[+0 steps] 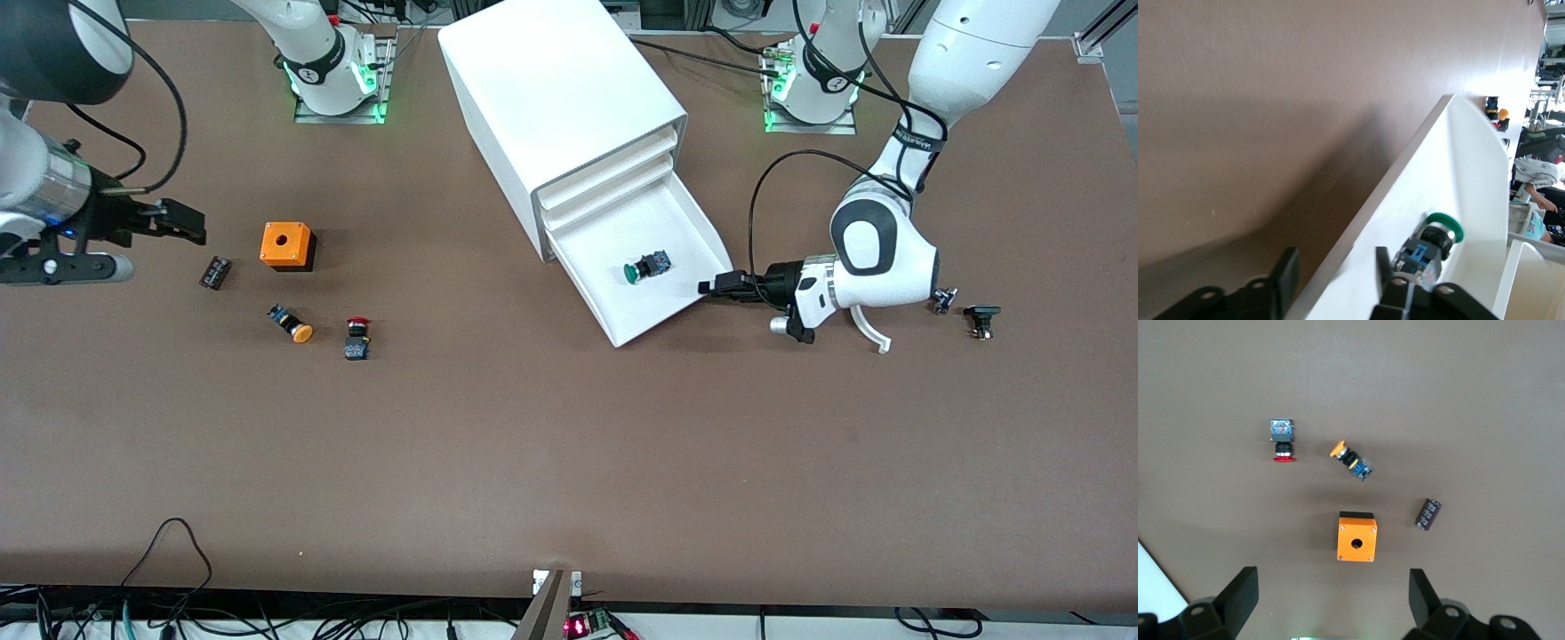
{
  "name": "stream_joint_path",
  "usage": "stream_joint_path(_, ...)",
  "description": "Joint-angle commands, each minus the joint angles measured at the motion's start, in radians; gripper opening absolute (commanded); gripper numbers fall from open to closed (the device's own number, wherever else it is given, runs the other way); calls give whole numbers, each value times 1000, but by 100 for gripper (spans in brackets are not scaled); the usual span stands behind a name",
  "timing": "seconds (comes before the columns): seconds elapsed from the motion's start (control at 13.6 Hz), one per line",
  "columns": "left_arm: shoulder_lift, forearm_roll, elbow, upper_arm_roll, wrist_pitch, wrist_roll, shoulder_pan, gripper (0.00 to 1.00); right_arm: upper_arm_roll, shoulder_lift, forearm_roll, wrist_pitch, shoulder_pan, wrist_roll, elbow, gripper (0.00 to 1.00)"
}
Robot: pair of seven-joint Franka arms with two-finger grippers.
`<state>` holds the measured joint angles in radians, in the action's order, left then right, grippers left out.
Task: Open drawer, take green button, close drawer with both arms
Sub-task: 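Release the drawer with the left gripper while the right gripper approaches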
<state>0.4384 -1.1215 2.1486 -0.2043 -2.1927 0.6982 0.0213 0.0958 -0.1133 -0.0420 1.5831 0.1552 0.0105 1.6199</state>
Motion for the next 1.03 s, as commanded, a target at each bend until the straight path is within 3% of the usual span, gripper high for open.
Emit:
stream_joint_path(0.0,-94,9,14,2,-21,-19,0,100,4,-22,7,12,20,6,-8,100)
stream_joint_path(0.15,-174,113,19,2,-90,-19,34,100,2,-49,13,38,33,16,-8,100)
stream_joint_path(0.37,-283,129,22,2,-94,-20,155,100,-4,-87,10,84,101,20,-9,100)
stream_joint_path(0.59,-348,153,33,15,-94,-14,174,100,-2,-121,13,136,162,13,-9,100)
stream_joint_path(0.81,-415,568,-64,66,-43,-28,175,100,-25,-141,75,185,188,8,-9,100)
stream_joint_path(0.96,-452,757,-149,97,81,-70,177,100,-28,-161,155,248,208,29,-11,100)
